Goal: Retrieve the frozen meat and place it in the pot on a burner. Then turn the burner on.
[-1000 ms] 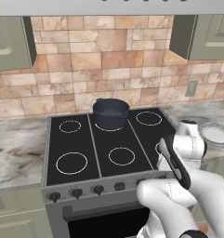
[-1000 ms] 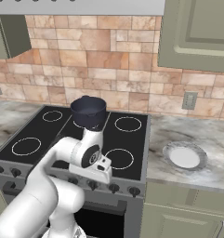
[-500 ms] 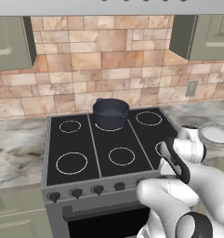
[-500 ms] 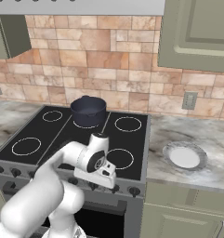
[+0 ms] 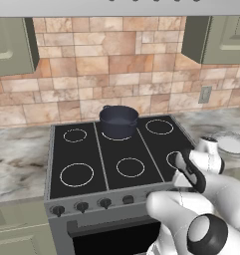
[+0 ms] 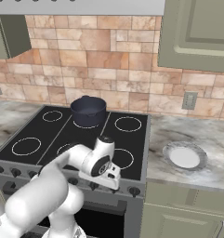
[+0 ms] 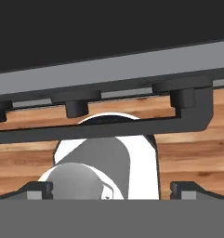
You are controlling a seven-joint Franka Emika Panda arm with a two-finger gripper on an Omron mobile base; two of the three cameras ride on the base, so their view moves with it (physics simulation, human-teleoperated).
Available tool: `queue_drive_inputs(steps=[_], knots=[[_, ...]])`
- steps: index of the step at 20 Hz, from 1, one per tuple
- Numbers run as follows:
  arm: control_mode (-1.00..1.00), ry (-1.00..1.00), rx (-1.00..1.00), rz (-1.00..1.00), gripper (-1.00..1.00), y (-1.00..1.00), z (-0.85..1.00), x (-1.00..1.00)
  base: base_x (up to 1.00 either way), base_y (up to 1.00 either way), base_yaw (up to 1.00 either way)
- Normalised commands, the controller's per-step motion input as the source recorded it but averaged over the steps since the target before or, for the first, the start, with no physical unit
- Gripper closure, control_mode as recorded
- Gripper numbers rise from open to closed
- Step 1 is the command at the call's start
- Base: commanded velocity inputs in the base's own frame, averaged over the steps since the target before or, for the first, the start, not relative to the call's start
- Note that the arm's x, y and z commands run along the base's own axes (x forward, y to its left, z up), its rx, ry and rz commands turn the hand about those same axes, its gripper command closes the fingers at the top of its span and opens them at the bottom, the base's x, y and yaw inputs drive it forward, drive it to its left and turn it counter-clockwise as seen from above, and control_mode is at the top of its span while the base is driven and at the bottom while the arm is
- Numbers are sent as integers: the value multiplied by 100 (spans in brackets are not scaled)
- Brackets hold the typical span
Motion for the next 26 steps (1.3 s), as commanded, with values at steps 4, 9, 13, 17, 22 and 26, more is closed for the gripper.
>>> queue_drive_inputs(steps=[4,9,13,17,22,26], knots=[[-100,-22,0,0,-100,6,-24,0,0,0,0],[-100,-18,0,0,-100,22,-27,-8,0,0,0],[-100,-5,0,0,-100,59,-25,-18,0,0,0],[-100,-2,0,0,-100,75,-14,-12,0,0,0],[-100,-6,0,-2,-100,48,-14,0,0,0,0],[-100,-20,-3,-2,-100,13,-63,0,0,0,0]])
